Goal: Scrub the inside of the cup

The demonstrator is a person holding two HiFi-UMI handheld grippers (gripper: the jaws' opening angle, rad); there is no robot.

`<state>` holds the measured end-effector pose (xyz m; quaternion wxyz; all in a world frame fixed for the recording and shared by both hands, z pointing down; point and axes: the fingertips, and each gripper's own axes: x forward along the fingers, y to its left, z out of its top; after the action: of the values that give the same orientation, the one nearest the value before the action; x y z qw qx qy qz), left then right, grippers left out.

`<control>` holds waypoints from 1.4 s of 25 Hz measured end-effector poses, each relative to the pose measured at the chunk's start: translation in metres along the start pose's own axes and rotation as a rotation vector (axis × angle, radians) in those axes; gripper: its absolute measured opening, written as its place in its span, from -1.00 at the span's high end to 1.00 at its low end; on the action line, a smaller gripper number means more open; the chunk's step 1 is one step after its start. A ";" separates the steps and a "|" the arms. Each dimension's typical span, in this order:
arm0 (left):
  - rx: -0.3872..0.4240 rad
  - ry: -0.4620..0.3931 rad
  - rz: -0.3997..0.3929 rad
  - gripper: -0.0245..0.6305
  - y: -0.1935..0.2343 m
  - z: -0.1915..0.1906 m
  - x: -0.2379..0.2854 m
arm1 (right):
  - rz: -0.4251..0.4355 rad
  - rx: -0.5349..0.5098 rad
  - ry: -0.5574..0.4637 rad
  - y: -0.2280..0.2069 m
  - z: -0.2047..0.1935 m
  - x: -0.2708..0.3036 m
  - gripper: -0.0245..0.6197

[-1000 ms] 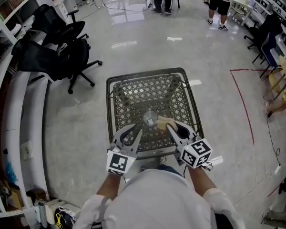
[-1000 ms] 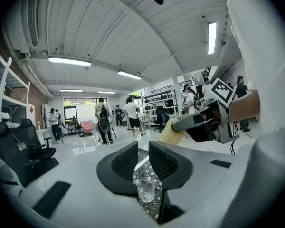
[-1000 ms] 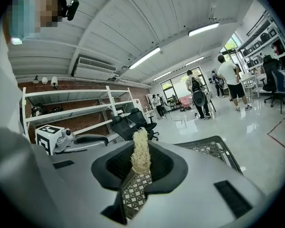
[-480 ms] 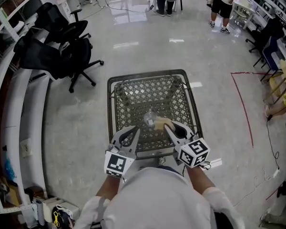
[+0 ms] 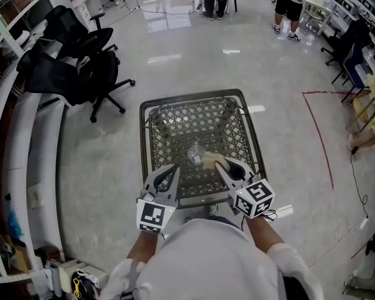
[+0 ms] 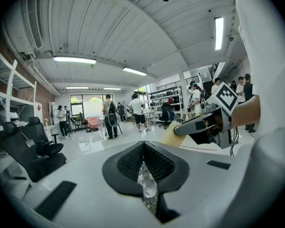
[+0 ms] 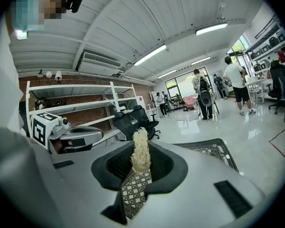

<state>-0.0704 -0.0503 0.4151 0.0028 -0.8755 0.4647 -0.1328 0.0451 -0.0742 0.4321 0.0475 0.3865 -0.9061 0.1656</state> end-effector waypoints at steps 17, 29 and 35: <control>-0.004 -0.015 -0.045 0.83 -0.006 0.009 0.007 | -0.017 -0.065 0.018 -0.007 0.007 -0.002 0.66; -0.013 -0.011 -0.047 0.83 -0.008 0.006 0.009 | -0.031 -0.064 0.022 -0.011 0.004 -0.003 0.66; -0.017 -0.010 -0.049 0.83 -0.010 0.004 0.008 | -0.033 -0.061 0.023 -0.010 0.001 -0.004 0.66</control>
<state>-0.0570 -0.0519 0.4143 -0.0052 -0.8872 0.4443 -0.1244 0.0552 -0.0784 0.4328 0.0725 0.3976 -0.9036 0.1418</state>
